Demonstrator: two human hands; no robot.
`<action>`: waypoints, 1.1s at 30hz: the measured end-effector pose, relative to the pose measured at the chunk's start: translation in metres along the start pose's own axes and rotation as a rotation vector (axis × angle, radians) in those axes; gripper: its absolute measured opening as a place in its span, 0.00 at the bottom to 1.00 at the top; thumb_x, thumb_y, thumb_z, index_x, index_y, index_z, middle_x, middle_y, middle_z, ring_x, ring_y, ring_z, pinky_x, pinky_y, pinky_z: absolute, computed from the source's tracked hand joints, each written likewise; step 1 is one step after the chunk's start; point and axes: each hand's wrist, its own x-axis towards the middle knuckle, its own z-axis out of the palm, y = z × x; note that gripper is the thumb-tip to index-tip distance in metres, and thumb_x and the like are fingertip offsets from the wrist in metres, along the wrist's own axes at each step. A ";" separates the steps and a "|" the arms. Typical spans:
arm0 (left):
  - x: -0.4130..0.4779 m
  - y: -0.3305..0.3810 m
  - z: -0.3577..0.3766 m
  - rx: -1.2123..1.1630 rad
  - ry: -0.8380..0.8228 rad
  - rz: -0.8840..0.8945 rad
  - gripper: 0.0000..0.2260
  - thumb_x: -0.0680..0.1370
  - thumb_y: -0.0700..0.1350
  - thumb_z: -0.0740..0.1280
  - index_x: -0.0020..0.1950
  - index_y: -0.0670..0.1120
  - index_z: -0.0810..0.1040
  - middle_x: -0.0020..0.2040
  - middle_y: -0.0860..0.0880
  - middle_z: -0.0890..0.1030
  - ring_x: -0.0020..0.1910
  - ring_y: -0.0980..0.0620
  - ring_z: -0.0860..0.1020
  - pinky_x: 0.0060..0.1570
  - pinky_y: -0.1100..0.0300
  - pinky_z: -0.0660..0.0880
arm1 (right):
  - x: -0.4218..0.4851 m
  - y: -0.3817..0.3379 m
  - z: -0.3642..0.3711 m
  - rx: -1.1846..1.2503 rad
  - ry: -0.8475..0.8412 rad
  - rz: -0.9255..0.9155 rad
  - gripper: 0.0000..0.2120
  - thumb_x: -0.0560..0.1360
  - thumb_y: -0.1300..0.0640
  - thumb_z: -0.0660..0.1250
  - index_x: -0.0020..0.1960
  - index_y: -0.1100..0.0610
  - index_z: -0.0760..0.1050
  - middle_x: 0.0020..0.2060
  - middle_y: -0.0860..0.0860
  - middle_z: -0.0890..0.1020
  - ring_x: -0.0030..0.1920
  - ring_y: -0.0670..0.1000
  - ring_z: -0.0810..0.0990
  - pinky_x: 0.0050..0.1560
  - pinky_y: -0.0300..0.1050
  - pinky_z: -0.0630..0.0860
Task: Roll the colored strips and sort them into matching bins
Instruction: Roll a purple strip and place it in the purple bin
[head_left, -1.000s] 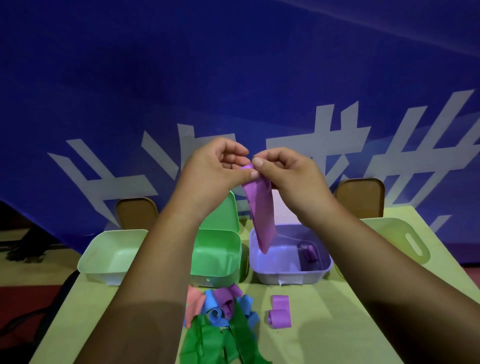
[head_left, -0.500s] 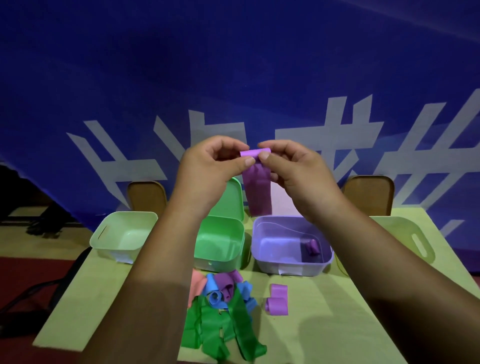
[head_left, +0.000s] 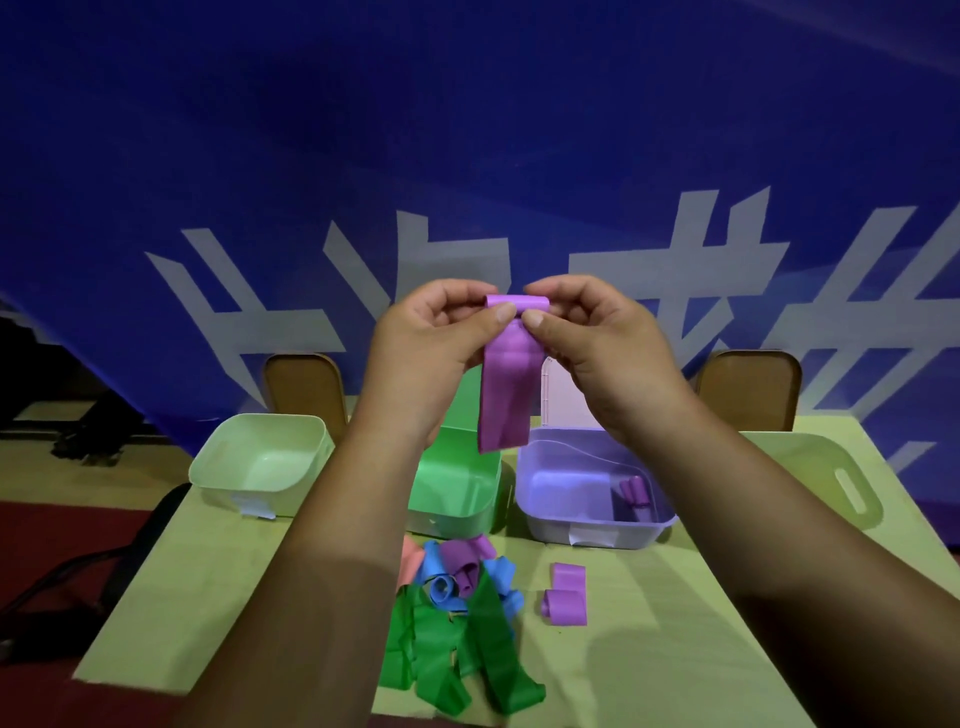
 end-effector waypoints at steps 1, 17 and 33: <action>0.002 -0.001 -0.003 0.011 0.003 0.005 0.10 0.79 0.38 0.77 0.60 0.43 0.86 0.52 0.44 0.89 0.53 0.43 0.88 0.54 0.50 0.86 | 0.000 -0.001 0.003 -0.007 0.002 -0.002 0.11 0.78 0.64 0.76 0.54 0.49 0.85 0.44 0.50 0.86 0.48 0.50 0.85 0.55 0.48 0.80; 0.044 -0.001 -0.042 -0.015 -0.022 0.081 0.13 0.79 0.40 0.78 0.63 0.50 0.88 0.53 0.52 0.89 0.53 0.51 0.88 0.52 0.53 0.87 | 0.013 -0.016 0.052 0.021 0.082 0.078 0.14 0.88 0.53 0.64 0.65 0.58 0.84 0.45 0.53 0.86 0.44 0.48 0.82 0.54 0.46 0.79; 0.067 -0.013 -0.067 -0.186 -0.032 -0.008 0.13 0.79 0.42 0.78 0.64 0.47 0.88 0.54 0.50 0.90 0.54 0.49 0.88 0.59 0.45 0.86 | 0.025 -0.004 0.109 0.322 0.197 0.146 0.12 0.88 0.60 0.60 0.63 0.59 0.81 0.52 0.60 0.87 0.47 0.51 0.86 0.55 0.44 0.85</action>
